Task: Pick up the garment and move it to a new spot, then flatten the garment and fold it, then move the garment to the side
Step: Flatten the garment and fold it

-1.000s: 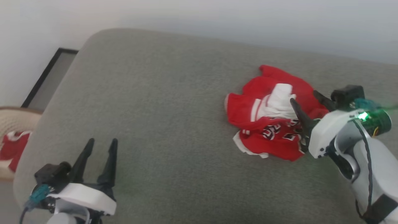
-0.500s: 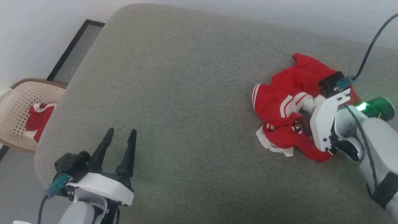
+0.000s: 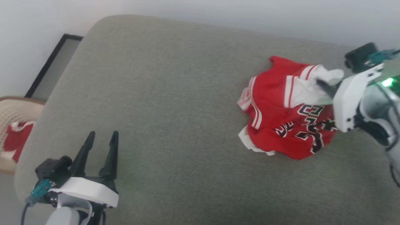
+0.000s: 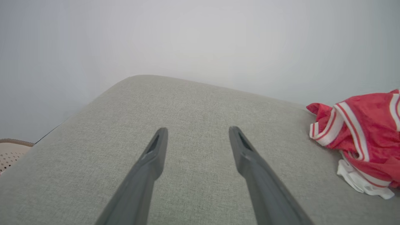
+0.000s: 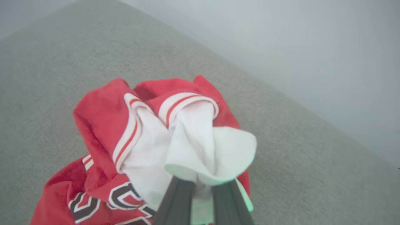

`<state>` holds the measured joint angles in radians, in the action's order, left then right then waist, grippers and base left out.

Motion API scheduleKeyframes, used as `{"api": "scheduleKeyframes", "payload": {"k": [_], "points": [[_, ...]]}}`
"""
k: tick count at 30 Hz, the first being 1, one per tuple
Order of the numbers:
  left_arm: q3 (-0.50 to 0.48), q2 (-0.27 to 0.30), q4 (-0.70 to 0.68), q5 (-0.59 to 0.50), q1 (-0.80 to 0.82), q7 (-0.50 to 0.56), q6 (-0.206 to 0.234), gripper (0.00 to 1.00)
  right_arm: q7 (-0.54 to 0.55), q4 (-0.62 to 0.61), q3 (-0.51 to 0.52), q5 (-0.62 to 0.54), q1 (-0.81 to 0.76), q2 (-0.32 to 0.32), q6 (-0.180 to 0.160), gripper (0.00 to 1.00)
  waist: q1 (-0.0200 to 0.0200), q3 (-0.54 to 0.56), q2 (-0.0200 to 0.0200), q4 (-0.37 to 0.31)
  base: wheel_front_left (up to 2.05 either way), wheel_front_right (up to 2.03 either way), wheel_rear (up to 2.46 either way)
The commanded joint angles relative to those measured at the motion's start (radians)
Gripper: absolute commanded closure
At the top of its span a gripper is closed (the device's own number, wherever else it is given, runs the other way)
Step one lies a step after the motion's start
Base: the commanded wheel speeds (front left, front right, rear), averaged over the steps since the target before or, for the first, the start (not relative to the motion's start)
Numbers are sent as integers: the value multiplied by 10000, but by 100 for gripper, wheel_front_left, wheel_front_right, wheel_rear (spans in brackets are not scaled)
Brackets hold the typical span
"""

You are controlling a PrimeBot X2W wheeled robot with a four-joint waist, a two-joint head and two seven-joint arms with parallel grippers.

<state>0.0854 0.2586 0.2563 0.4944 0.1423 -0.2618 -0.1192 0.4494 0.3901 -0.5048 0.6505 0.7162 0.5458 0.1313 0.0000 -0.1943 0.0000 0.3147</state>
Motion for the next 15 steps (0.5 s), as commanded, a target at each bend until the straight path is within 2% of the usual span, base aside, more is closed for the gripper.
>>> {"api": "scheduleKeyframes", "payload": {"k": [1, 6, 10, 15], "points": [[-154, 81, -72, -66, -141, -43, -34, 0, 52, -268, 248, 64, -226, 203, -10, 100, 0, 213, 0, -431, 0, 0, 0], [-386, 220, -134, -133, -256, -44, -61, 0, 197, -935, 1196, 53, -806, 724, -10, 100, 0, 397, 0, -1069, 0, 0, 0], [-480, 309, -130, -120, -259, -43, -62, 0, 290, -1171, 2351, 51, -1706, 982, -10, 100, 0, 489, 0, -1474, 0, 0, 0], [-469, 356, -94, -127, -83, -43, -78, 0, 214, -972, 4060, -183, -3227, 904, -10, 100, 0, 488, 0, -1795, 0, 0, 0]]}}
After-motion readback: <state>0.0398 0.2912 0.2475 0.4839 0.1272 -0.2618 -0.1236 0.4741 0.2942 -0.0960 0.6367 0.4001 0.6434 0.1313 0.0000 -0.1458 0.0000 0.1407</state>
